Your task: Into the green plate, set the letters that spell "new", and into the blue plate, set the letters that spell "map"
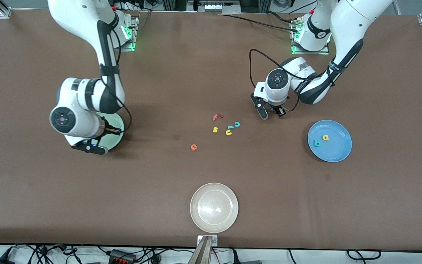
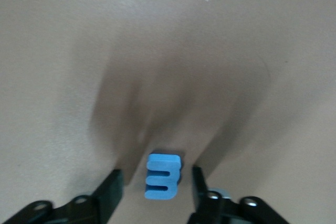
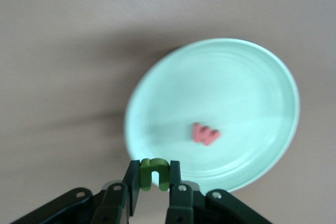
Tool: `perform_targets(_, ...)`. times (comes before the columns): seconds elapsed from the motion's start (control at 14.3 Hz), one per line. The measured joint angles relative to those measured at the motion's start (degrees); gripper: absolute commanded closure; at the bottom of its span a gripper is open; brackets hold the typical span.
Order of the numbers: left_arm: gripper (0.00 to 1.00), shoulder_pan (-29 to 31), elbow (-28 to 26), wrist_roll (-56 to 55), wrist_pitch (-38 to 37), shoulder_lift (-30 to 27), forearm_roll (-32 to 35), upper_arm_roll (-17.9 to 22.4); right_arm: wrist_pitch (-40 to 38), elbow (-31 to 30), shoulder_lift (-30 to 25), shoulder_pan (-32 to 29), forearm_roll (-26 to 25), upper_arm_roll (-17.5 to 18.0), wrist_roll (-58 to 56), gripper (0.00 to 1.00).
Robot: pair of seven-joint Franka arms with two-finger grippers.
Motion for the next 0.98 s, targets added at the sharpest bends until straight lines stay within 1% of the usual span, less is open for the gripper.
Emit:
perform_targets(0.07,0.92,0.0,0.1,0.0,-0.1,-0.1,0.0,-0.1,0.1,-1.2,0.0,0.0,0.0,-0.3,-1.9,0.95)
perform_targets(0.14,0.95,0.0,0.1,-0.1,-0.2,-0.2,0.0,-0.2,0.4,-2.3,0.1,0.0,0.0,-0.3,-3.4,0.95)
perform_targets(0.28,0.96,0.0,0.3,-0.1,-1.2,-0.7,0.0,-0.4,0.9,-3.4,0.2,0.0,0.0,-0.5,-5.0,0.94)
perform_targets(0.35,0.96,0.1,1.0,-0.1,-3.0,-0.8,0.0,-0.4,1.2,-3.6,0.2,0.0,0.0,-0.5,-5.4,0.93)
perform_targets(0.42,0.96,0.1,2.7,-0.1,-6.5,-1.0,0.0,-0.4,1.4,-3.8,0.4,0.0,0.0,-0.5,-5.5,0.92)
perform_targets(0.77,0.95,0.2,17.3,0.3,-29.2,-2.2,0.0,-2.0,2.7,-4.1,2.8,0.0,0.0,0.1,-5.7,0.87)
perform_targets(0.84,0.95,0.4,20.1,0.4,-32.7,-2.4,0.0,-2.1,2.8,-4.2,3.2,0.0,0.0,0.3,-5.7,0.87)
perform_targets(0.91,0.92,1.4,22.5,0.5,-35.4,-2.5,0.0,-2.1,2.9,-4.3,3.6,0.0,0.0,0.6,-5.7,0.86)
perform_targets(0.98,0.92,3.0,24.4,0.6,-36.9,-2.6,0.0,-2.0,2.9,-4.4,3.8,0.0,0.2,1.0,-5.7,0.85)
